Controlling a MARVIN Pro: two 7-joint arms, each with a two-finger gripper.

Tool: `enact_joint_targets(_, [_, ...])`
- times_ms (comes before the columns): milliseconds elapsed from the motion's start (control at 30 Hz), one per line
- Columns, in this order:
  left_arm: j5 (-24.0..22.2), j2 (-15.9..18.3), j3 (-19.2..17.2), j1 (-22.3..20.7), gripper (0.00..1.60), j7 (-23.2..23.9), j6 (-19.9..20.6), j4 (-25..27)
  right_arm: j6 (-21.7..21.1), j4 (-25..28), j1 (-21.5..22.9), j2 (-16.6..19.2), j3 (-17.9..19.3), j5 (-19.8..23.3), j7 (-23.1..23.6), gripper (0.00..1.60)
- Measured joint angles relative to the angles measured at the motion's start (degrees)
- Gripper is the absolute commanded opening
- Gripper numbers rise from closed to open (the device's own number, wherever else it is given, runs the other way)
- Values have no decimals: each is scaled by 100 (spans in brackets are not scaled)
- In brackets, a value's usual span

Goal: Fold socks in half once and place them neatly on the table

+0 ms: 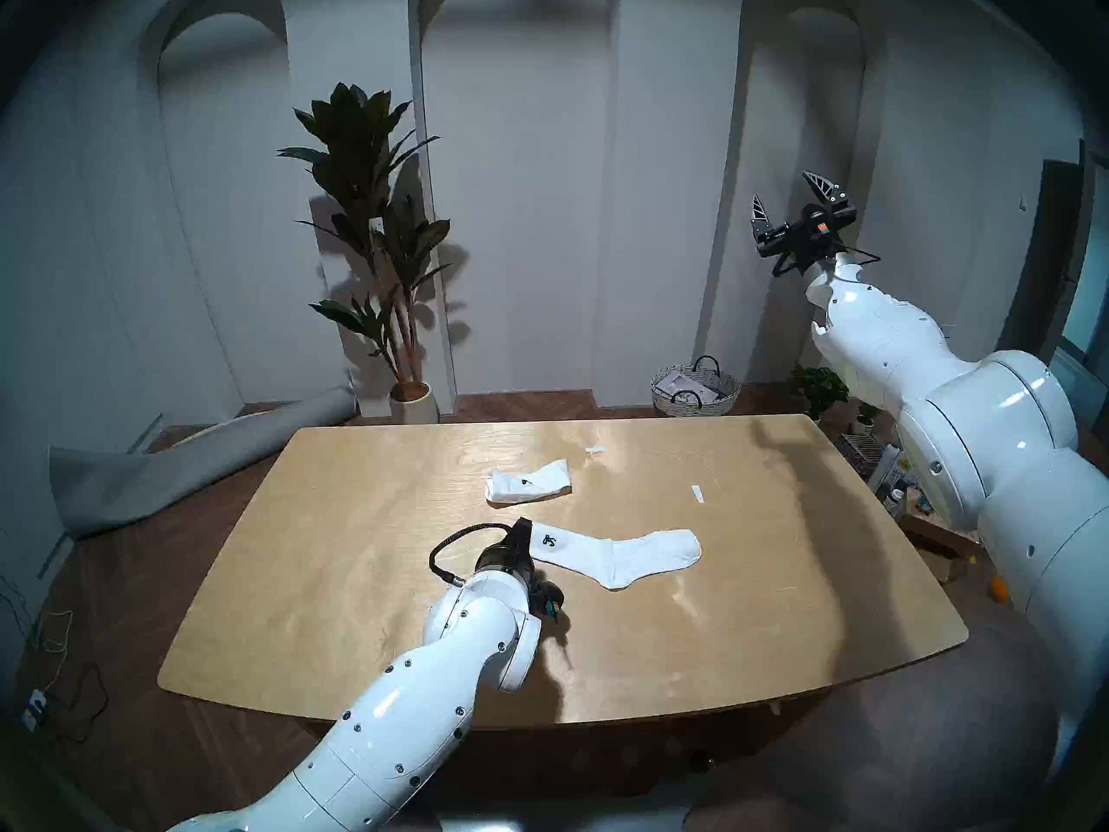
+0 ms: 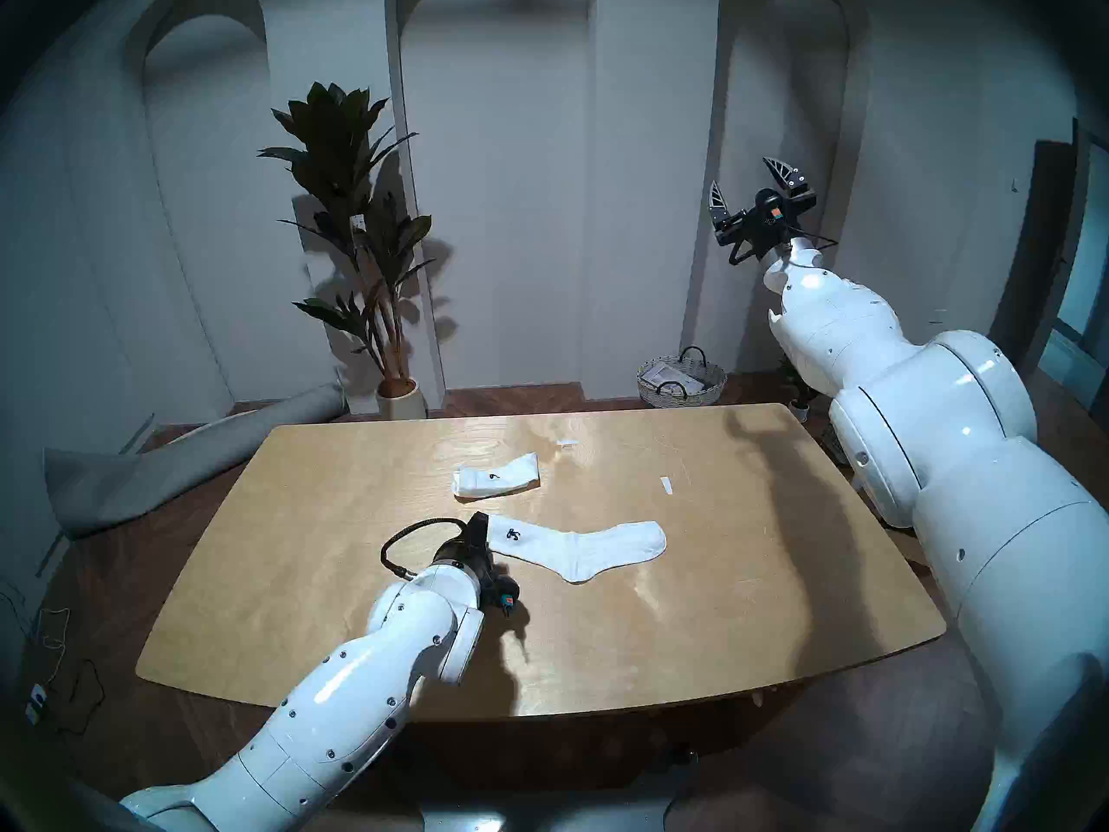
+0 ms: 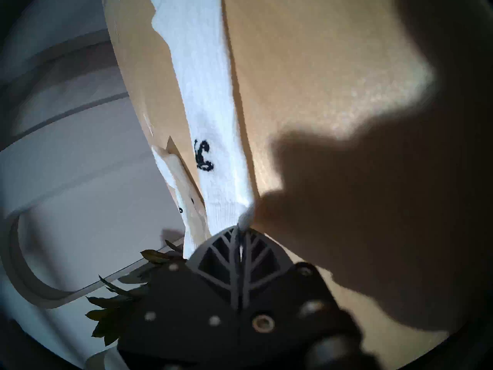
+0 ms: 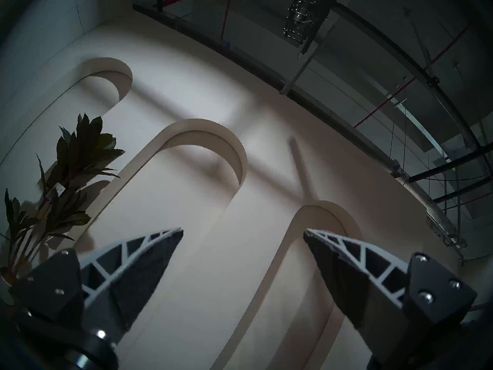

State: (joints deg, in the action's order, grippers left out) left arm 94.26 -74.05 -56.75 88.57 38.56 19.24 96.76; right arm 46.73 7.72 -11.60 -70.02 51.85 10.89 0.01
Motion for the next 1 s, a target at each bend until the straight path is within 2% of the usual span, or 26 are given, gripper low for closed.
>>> enact_joint_targets(267, [207, 88, -52, 155, 0, -254, 275, 46, 1, 0, 0, -15, -3, -70, -30, 160])
enact_joint_targets(500, [484, 317, -297, 346, 0, -352, 644, 80, -3, 0, 0, -63, -4, -138, -54, 160])
enact_joint_targets(1000, [1184, 702, -373, 769, 0, -156, 1084, 314, -53, -6, 9, -161, -1, -239, -88, 160])
